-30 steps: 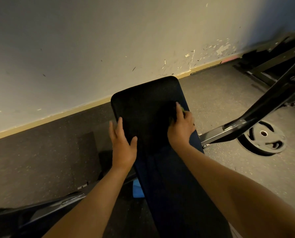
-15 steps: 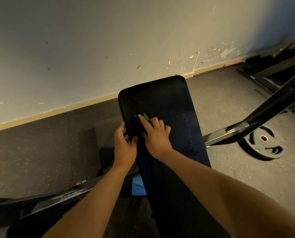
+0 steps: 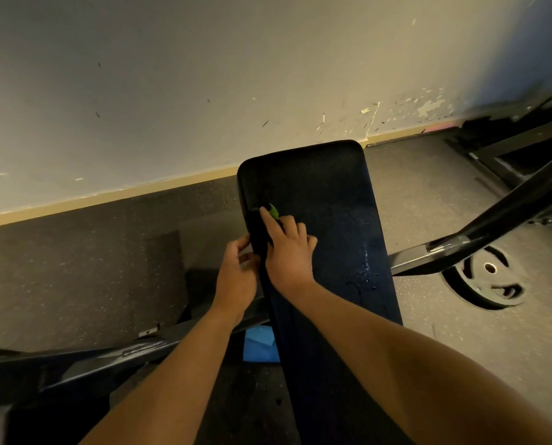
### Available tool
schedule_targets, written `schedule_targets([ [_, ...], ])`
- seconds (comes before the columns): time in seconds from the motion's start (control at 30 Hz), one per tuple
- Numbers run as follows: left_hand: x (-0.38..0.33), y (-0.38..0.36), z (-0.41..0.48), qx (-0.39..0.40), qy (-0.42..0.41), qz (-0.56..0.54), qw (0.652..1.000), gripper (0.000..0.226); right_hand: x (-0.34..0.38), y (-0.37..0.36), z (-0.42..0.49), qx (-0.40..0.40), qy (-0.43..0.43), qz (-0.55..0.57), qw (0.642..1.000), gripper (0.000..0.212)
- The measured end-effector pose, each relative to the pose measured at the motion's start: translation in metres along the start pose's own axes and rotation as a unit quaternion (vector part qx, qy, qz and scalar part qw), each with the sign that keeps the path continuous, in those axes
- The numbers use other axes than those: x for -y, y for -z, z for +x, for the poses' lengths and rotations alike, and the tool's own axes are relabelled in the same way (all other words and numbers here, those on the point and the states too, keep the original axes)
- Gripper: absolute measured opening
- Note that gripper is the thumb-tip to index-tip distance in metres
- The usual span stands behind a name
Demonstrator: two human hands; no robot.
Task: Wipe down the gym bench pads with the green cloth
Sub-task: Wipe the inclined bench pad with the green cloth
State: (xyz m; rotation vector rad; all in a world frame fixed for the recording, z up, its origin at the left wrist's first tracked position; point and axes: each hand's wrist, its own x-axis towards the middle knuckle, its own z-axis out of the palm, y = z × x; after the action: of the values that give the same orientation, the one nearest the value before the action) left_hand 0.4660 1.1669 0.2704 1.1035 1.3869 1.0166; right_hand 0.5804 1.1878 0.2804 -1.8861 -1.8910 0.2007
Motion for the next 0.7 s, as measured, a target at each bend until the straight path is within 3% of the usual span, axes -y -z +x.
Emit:
schedule_targets([
  [0.13,0.003,0.005,-0.002,-0.023,0.02,0.006,1.0,0.025,-0.001,-0.004,-0.023,0.051,0.1,-0.033,0.993,0.071],
  [0.33,0.006,0.013,-0.013,0.015,0.046,-0.063,0.997,0.031,0.001,0.017,0.023,-0.048,0.008,0.003,0.999,0.063],
  [0.47,0.002,0.014,-0.016,0.003,0.05,-0.082,0.995,0.035,0.008,0.006,0.019,-0.017,0.006,-0.017,1.0,0.061],
  [0.7,0.004,0.004,-0.031,-0.018,0.046,-0.156,0.987,0.04,-0.005,-0.007,-0.037,0.039,0.093,-0.029,0.995,0.063],
])
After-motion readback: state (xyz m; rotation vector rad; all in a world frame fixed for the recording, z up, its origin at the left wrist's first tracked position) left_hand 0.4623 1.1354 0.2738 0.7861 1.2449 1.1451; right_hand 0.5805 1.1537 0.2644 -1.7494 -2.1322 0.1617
